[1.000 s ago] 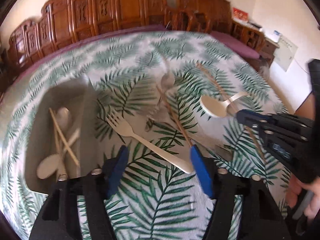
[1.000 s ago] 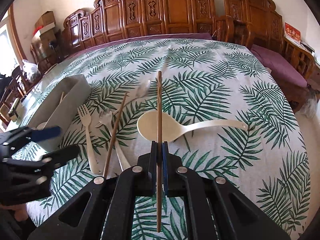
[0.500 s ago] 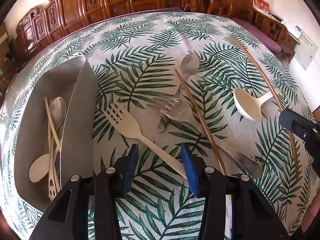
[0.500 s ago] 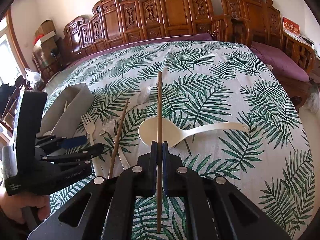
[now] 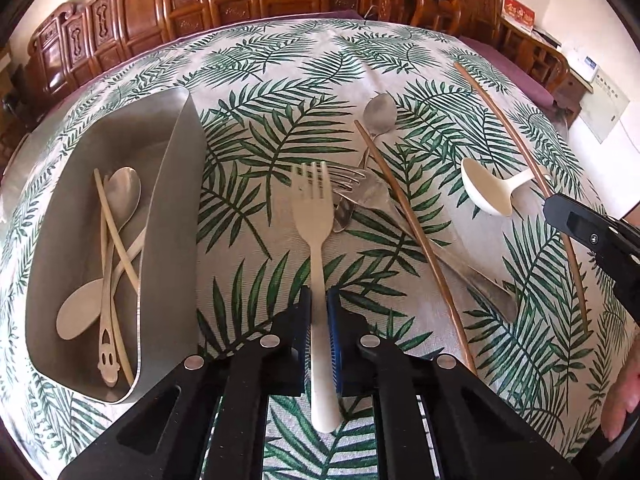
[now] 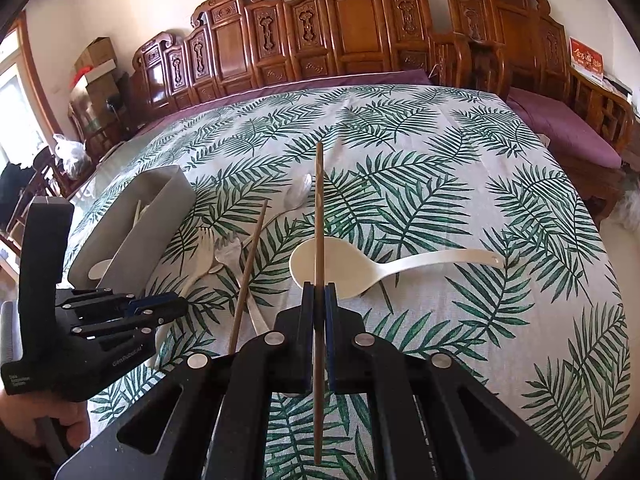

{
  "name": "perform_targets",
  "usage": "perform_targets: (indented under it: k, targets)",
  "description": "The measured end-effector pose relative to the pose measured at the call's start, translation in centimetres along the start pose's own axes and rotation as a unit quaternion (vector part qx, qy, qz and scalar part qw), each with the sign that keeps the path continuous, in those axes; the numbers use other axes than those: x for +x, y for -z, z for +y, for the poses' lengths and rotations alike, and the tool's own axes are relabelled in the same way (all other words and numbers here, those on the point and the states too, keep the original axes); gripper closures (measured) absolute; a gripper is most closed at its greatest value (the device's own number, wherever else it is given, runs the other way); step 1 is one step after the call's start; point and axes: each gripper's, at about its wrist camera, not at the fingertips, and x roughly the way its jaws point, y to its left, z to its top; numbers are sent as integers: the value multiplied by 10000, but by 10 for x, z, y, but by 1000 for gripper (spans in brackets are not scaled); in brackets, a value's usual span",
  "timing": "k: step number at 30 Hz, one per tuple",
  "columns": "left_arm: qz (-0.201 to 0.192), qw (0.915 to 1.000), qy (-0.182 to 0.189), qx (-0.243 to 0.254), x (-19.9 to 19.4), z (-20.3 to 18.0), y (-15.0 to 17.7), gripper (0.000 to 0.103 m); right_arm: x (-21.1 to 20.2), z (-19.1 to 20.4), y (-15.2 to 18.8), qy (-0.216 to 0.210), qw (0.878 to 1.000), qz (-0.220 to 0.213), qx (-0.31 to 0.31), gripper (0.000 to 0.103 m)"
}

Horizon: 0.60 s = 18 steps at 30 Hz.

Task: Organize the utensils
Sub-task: 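Grasp a wooden chopstick on the cloth with the right tool while the left tool grasps a cream fork, then carry the cream fork into the grey tray and open the left tool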

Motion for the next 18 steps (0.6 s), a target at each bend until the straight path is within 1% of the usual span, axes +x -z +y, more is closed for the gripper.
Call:
perform_targets:
  k: [7,18]
  targets:
    - [-304,9994,80,175,-26,8,-4,96,3,11,1,-46,9999,49,-155,97]
    - [-768,9959,233,419,-71,31,-16,96,-3,40,1,-196,9987,-25,-460,97]
